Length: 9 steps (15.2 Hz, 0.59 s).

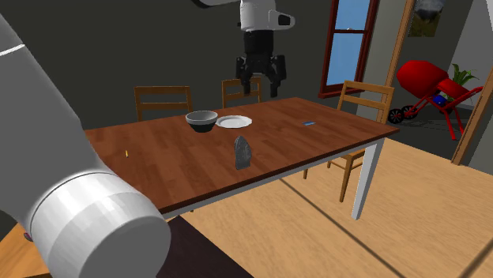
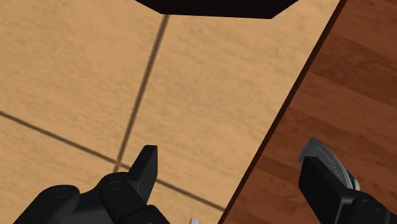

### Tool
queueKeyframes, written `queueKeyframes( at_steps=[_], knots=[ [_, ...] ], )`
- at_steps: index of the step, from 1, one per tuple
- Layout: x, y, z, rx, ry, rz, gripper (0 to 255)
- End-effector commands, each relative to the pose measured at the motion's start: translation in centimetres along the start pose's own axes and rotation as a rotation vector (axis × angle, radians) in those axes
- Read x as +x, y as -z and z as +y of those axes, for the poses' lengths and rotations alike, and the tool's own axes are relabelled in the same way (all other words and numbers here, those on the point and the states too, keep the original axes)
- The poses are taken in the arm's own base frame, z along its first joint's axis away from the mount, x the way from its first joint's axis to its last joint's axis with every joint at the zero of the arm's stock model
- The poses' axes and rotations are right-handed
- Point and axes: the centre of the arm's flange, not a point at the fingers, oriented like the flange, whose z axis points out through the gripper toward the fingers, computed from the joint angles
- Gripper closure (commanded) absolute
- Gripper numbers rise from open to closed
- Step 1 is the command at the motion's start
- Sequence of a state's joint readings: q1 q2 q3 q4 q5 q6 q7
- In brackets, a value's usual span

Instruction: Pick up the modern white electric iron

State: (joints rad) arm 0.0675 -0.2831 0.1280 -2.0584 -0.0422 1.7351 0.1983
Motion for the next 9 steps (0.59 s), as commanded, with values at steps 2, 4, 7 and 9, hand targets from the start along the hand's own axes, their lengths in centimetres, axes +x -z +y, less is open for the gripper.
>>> queueKeyframes(
  at_steps=[2,4,7,9],
  knots=[
    [3.0,-1.7,-2.7,-0.003,0.017,-0.045,0],
    [4.9,-3.0,-4.6,-0.005,0.028,-0.073,0],
    [7.6,-5.0,-7.4,-0.008,0.045,-0.117,0],
    [9.3,-6.4,-9.3,-0.01,0.057,-0.146,0]
  ],
)
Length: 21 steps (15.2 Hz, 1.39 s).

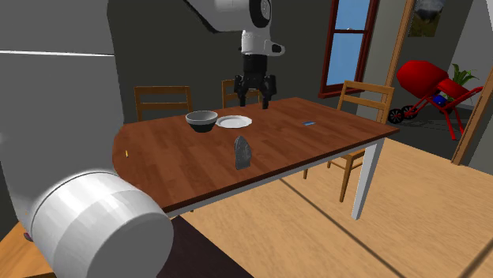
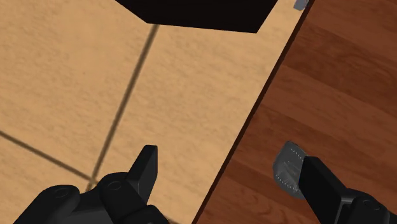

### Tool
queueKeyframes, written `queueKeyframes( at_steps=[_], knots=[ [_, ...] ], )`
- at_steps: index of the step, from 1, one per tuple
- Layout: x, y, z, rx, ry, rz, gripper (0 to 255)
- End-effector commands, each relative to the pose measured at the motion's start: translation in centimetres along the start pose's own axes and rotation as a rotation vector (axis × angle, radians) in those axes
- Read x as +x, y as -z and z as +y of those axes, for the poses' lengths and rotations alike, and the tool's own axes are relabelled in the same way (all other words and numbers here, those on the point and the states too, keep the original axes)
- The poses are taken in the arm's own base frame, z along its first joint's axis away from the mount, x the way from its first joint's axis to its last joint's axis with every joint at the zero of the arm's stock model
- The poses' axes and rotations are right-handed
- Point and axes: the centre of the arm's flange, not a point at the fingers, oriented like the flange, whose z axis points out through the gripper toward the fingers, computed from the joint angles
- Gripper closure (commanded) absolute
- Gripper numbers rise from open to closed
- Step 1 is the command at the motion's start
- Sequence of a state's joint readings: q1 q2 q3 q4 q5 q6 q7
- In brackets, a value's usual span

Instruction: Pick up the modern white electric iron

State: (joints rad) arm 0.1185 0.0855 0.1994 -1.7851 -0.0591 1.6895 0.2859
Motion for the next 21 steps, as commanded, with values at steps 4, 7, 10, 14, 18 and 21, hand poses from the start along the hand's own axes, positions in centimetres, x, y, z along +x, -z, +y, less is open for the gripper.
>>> queueKeyframes(
  at_steps=[4,7,10,14,18,21],
  knots=[
    [4.8,-3.2,-4.8,-0.005,0.028,-0.073,0],
    [7.5,-5.2,-7.7,-0.009,0.045,-0.116,0],
    [10.1,-7.4,-10.6,-0.012,0.062,-0.16,0],
    [13.3,-10.4,-14.4,-0.016,0.084,-0.217,0],
    [14.7,-12.8,-16.1,-0.018,0.094,-0.241,0],
    [15.0,-14.3,-16.3,-0.018,0.094,-0.241,0]
  ],
)
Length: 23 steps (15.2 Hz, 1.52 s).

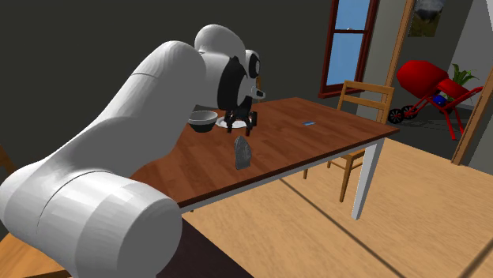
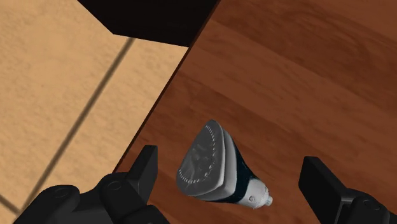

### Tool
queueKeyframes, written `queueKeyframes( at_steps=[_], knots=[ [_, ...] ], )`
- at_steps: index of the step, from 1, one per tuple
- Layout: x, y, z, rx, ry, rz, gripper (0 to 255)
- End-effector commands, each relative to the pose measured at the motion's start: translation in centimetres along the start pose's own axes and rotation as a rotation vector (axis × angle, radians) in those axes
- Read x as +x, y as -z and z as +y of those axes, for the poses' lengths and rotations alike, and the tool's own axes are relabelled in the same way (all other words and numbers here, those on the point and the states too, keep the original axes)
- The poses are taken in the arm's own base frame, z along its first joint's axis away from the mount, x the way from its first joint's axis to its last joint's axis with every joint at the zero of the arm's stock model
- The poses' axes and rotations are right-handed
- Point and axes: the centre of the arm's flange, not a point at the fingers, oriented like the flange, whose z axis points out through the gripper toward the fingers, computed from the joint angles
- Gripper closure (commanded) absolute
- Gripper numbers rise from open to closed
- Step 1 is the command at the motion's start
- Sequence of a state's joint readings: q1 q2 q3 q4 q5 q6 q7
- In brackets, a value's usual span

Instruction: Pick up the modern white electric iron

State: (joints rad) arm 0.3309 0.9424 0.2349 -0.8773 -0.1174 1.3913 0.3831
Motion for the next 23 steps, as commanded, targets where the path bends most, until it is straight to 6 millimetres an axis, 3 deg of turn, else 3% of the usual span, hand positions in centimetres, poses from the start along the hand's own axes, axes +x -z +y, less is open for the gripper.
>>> queueKeyframes(
  at_steps=[1,4,5,14,23],
  knots=[
    [0.5,-0.9,-0.1,0.0,0.0,0.0,0],
    [0.8,-1.7,-0.1,0.0,0.0,0.0,0],
    [0.8,-1.7,0.0,0.0,0.0,0.0,255],
    [0.8,-1.7,-0.1,0.0,0.0,0.0,255],
    [-1.1,2.7,0.2,0.0,0.0,0.0,255]
  ],
)
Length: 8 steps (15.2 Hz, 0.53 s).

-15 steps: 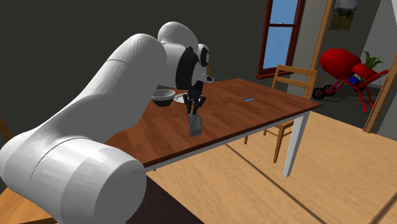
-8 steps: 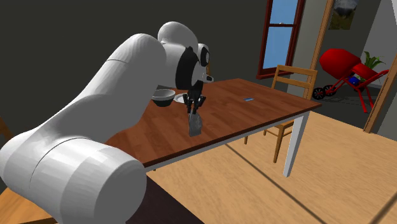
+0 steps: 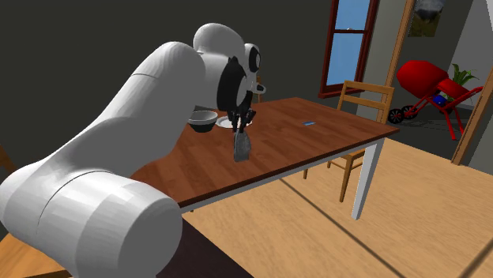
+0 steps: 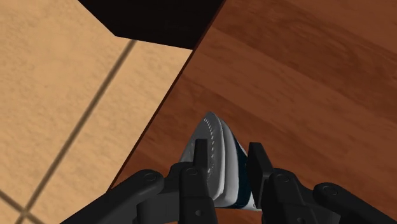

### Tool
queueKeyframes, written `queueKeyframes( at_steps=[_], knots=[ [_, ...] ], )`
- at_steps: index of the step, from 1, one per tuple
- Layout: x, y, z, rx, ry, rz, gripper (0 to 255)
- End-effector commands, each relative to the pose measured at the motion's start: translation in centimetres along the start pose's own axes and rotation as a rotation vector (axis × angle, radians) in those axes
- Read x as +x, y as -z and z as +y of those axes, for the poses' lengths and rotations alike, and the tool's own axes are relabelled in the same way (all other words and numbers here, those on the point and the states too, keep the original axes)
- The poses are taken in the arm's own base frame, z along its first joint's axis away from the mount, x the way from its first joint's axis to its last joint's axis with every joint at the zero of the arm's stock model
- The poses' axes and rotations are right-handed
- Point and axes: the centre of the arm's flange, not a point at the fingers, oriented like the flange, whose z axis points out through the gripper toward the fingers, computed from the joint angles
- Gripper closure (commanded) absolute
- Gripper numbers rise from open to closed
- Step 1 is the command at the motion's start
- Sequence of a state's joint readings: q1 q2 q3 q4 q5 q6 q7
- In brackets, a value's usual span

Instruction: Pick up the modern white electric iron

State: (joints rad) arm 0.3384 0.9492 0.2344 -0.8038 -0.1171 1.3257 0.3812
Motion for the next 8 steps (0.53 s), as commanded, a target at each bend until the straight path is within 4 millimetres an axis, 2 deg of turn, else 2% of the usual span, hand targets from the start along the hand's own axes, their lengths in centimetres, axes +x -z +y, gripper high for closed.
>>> queueKeyframes(
  at_steps=[1,6,8],
  knots=[
    [-0.4,1.0,0.1,0.0,0.0,0.0,255],
    [-1.5,3.4,0.3,0.0,0.0,0.0,255],
    [-1.5,3.5,0.3,0.0,0.0,0.0,255]
  ],
)
